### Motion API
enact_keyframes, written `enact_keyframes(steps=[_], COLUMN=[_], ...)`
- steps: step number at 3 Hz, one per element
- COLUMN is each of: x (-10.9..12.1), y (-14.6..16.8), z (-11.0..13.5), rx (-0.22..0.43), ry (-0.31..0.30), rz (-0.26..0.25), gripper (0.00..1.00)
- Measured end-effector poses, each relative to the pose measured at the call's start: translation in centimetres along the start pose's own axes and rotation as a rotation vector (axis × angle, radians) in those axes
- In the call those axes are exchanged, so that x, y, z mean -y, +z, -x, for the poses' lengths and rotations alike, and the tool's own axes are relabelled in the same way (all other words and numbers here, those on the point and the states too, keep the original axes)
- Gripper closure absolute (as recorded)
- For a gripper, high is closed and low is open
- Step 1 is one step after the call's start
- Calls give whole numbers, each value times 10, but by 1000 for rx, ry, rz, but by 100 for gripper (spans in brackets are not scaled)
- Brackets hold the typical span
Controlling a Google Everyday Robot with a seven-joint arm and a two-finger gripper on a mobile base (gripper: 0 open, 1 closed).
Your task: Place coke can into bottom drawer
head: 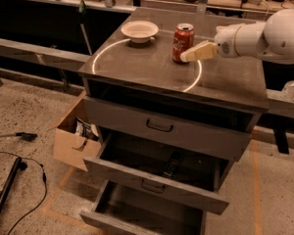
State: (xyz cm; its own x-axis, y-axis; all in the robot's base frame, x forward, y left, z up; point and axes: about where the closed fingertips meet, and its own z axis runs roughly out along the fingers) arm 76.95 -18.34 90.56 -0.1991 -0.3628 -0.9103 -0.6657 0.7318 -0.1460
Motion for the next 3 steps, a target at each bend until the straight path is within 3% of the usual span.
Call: enact_keyframes(steps=[1, 2, 3], x=[7, 10, 10], y=[26, 48, 61], z=[7, 17, 23], rx=[29, 50, 58], ry=[22, 57, 84], rz=[-3, 7, 26], gripper=[0, 16, 41])
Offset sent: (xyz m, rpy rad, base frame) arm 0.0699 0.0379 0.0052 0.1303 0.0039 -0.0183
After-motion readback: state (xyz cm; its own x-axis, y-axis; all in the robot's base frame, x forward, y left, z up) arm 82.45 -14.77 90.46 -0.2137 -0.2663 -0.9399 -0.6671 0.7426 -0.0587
